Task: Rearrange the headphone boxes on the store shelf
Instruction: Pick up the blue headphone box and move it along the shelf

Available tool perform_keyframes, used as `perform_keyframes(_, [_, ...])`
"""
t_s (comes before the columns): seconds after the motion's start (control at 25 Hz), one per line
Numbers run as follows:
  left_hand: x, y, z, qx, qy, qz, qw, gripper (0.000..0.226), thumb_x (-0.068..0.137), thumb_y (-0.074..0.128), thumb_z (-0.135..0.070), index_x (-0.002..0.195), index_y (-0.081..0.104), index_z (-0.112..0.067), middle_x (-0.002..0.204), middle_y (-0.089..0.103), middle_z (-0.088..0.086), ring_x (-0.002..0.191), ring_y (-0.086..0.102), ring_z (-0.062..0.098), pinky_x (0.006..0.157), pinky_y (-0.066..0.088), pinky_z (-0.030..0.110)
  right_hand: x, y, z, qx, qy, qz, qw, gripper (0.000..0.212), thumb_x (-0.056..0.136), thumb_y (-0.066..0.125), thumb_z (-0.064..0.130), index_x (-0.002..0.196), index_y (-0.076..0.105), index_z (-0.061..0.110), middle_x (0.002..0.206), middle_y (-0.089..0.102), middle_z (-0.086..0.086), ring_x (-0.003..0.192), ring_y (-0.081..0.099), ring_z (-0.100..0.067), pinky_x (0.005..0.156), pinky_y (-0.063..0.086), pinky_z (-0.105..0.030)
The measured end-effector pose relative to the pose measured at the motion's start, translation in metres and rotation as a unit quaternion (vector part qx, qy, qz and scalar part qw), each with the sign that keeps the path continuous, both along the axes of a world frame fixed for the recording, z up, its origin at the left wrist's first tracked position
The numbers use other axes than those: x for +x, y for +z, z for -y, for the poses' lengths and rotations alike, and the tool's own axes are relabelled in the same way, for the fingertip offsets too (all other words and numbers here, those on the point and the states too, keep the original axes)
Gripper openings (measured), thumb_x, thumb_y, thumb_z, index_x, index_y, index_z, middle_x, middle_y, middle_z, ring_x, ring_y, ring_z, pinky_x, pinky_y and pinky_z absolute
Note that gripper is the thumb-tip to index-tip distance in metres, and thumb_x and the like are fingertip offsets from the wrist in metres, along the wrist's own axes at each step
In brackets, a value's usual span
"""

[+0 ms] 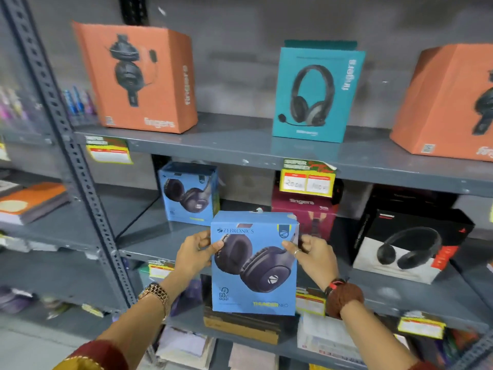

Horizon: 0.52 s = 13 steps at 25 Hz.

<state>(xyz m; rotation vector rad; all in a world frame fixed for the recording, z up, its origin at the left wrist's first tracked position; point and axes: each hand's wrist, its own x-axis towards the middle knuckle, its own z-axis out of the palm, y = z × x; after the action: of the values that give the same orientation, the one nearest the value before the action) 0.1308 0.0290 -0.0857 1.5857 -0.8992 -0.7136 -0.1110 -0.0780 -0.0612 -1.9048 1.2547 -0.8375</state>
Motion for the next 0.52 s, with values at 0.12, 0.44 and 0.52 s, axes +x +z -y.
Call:
perform_keyframes(0.12, [0.071,-0.004,-0.008,-0.016,0.024,0.021,0.999,0.022,0.083,0.067,-0.017,0.095,0.069,-0.036,0.086,0.077,-0.013,0.086,0.072,0.017,0.081,0.057,0.051,0.077,-0.01,-0.003,0.0,0.008,0.015,1.0,0.042,0.076,0.068,0.044,0.102,0.069,0.012,0.097,0.073,0.005,0.094,0.069,-0.013,0.072,0.05,-0.022])
perform_keyframes(0.44, [0.241,-0.015,0.014,-0.023,0.08,0.046,0.995,0.03,0.089,0.059,-0.014,0.115,0.058,-0.028,0.093,0.07,0.016,0.093,0.065,0.037,0.084,0.053,0.058,0.26,-0.029,-0.001,0.007,-0.01,0.108,0.994,0.036,0.075,0.073,0.029,0.107,0.067,0.014,0.093,0.078,-0.001,0.086,0.072,-0.014,0.08,0.057,-0.035])
perform_keyframes(0.52, [0.259,-0.017,0.022,-0.011,0.093,0.057,0.994,0.031,0.089,0.059,-0.015,0.119,0.056,-0.023,0.094,0.071,0.014,0.093,0.067,0.032,0.083,0.054,0.055,0.283,-0.035,0.004,0.015,-0.013,0.118,0.993,0.033,0.075,0.074,0.026,0.105,0.066,0.014,0.091,0.077,-0.001,0.086,0.072,-0.015,0.082,0.057,-0.035])
